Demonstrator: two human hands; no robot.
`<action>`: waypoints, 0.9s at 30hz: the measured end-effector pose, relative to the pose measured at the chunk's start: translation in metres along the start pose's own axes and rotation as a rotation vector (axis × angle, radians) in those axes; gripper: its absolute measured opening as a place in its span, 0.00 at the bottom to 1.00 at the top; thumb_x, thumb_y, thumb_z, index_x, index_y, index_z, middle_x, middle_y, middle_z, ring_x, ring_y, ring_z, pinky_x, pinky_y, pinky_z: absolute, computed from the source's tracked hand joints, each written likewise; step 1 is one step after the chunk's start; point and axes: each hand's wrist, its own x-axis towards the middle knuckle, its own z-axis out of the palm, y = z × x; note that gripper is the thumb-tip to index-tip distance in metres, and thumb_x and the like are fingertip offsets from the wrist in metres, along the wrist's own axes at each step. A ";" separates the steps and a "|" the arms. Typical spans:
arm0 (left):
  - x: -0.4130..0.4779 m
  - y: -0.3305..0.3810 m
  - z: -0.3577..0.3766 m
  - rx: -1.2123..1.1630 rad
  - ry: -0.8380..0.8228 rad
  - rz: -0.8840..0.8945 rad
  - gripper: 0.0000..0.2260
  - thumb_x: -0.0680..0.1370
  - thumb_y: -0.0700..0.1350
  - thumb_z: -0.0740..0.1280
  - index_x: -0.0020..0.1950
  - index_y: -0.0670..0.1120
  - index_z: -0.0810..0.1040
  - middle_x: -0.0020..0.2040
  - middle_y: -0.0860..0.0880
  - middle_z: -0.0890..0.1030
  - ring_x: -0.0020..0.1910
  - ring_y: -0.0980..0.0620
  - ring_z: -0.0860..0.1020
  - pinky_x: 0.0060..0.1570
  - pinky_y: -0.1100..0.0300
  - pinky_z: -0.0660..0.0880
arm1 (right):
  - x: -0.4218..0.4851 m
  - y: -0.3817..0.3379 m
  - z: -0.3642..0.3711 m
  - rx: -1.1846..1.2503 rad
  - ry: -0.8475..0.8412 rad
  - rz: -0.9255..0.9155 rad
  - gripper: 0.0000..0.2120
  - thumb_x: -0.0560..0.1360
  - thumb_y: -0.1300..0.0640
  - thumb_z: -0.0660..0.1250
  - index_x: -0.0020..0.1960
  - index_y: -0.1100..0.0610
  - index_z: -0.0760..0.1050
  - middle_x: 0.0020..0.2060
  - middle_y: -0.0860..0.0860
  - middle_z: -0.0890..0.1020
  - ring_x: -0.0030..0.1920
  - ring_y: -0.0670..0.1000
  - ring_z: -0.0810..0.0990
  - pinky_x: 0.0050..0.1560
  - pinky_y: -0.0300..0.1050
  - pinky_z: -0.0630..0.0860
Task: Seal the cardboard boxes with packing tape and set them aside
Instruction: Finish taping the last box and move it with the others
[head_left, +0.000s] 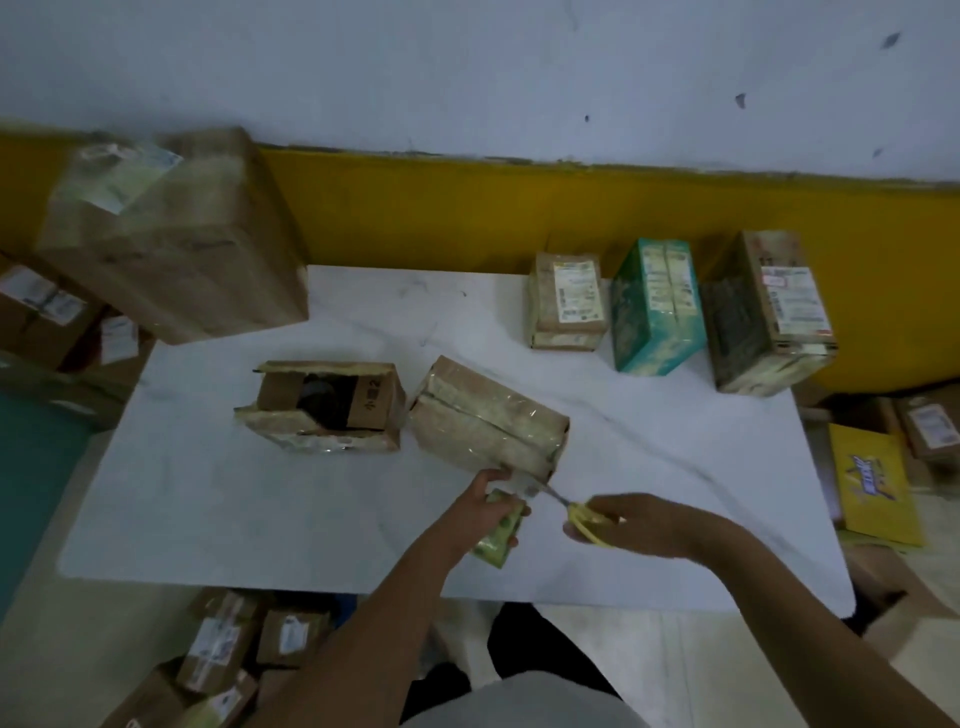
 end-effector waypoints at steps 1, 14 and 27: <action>-0.001 0.002 -0.001 -0.005 -0.012 -0.010 0.18 0.80 0.42 0.66 0.68 0.48 0.67 0.53 0.41 0.83 0.40 0.54 0.80 0.31 0.68 0.75 | -0.001 0.004 0.008 -0.036 -0.038 0.057 0.28 0.66 0.23 0.61 0.51 0.44 0.79 0.54 0.42 0.81 0.57 0.46 0.78 0.57 0.40 0.72; 0.000 0.002 -0.002 0.057 -0.013 -0.069 0.24 0.77 0.42 0.70 0.70 0.51 0.63 0.42 0.49 0.79 0.28 0.58 0.79 0.27 0.68 0.73 | 0.073 0.003 0.018 -0.092 -0.019 0.076 0.25 0.74 0.33 0.64 0.51 0.54 0.83 0.45 0.52 0.82 0.45 0.49 0.78 0.49 0.41 0.73; 0.009 0.011 -0.024 0.223 -0.039 -0.106 0.02 0.78 0.35 0.67 0.48 0.38 0.75 0.48 0.32 0.80 0.29 0.50 0.81 0.30 0.56 0.79 | 0.079 0.040 0.055 -0.091 0.122 0.012 0.30 0.60 0.23 0.66 0.56 0.39 0.74 0.53 0.43 0.73 0.57 0.46 0.74 0.63 0.49 0.70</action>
